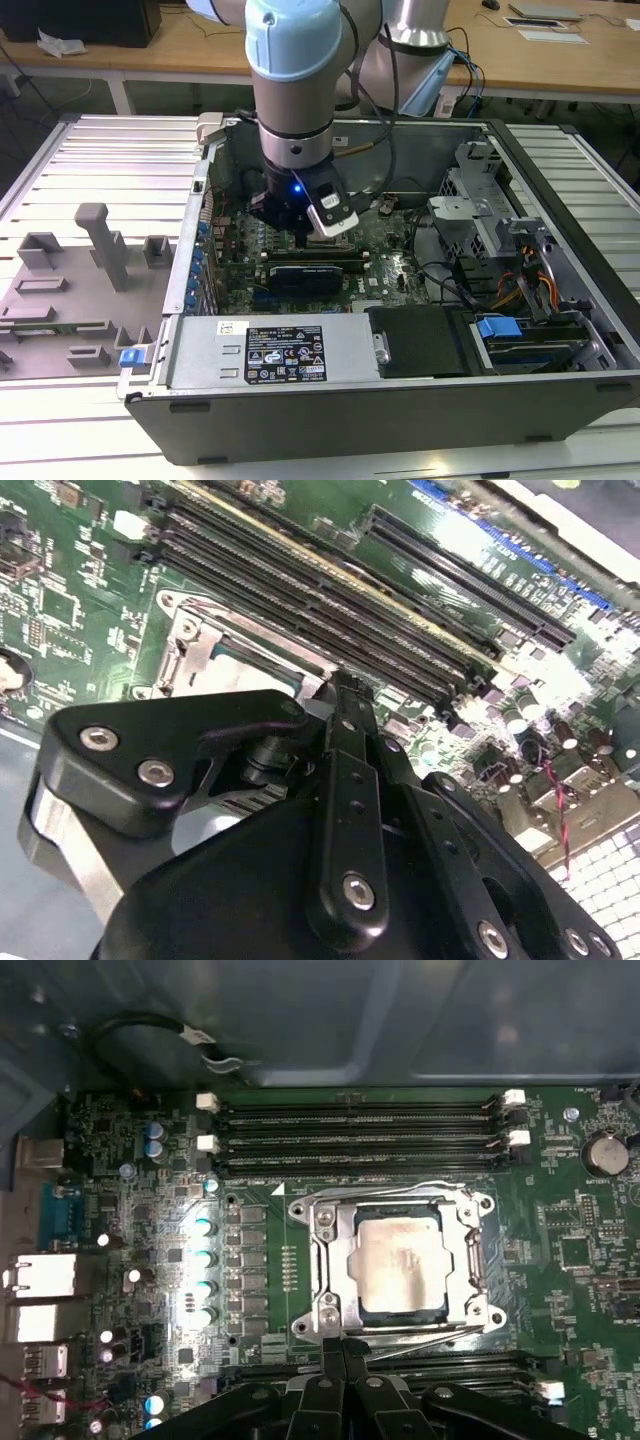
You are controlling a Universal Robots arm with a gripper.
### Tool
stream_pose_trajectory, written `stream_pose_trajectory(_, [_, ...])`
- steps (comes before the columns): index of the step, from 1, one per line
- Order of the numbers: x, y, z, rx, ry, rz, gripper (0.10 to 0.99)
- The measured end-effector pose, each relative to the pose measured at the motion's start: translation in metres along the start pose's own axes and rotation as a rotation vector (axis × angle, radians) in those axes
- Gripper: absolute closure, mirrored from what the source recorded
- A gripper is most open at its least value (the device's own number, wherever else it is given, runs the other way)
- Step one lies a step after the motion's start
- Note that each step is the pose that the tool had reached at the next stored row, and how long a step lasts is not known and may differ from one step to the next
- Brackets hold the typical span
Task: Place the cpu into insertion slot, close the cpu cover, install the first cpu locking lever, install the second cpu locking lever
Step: 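Install the second cpu locking lever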
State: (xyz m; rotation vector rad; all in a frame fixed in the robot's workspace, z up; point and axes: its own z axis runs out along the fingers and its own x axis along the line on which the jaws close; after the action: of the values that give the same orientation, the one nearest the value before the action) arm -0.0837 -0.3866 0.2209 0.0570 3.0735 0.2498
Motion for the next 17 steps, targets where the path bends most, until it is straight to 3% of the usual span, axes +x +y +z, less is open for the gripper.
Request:
stream_pose_trajectory(6, [0.0022,-0.0042,0.0062,-0.040,0.0007,0.002,0.980])
stream_pose_trajectory(12, [0.0092,-0.0055,0.0142,-0.052,0.0010,0.003,0.980])
stream_pose_trajectory(17, [0.0109,-0.0054,0.0190,-0.068,0.0016,0.004,0.980])
